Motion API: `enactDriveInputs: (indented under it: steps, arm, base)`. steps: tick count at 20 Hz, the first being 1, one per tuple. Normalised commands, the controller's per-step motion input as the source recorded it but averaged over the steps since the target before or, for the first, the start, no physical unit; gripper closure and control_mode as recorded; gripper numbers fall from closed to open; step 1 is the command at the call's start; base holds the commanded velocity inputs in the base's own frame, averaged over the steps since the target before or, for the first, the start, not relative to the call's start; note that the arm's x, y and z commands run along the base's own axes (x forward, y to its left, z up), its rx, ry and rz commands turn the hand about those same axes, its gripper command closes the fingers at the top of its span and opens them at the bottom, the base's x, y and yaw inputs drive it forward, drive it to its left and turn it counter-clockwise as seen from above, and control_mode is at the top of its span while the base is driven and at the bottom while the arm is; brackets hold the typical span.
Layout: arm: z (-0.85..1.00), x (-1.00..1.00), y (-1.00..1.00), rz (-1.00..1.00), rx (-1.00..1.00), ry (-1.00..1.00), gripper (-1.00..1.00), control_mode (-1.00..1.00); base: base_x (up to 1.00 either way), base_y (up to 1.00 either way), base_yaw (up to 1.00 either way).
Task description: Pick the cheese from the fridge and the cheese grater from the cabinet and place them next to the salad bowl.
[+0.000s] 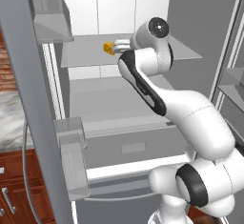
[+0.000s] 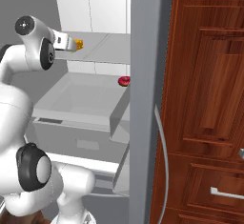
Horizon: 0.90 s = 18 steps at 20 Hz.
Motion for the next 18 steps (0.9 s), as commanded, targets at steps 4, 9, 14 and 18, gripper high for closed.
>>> enactDriveInputs:
  steps: [4,9,14,18]
  arm:
    - [0.00,0.47,0.00,0.02,-0.03,0.04,-1.00,-1.00]
    - [-0.01,0.46,0.00,0.05,0.00,0.00,-1.00,-1.00]
    - [-0.18,0.41,0.07,0.03,0.00,0.00,-1.00,-1.00]
    - [-0.06,0.49,0.18,0.00,0.00,0.00,-1.00,-1.00]
  base:
    - [0.00,0.00,0.00]
    - [0.00,0.00,0.00]
    - [0.00,0.00,0.00]
    - [0.00,0.00,0.00]
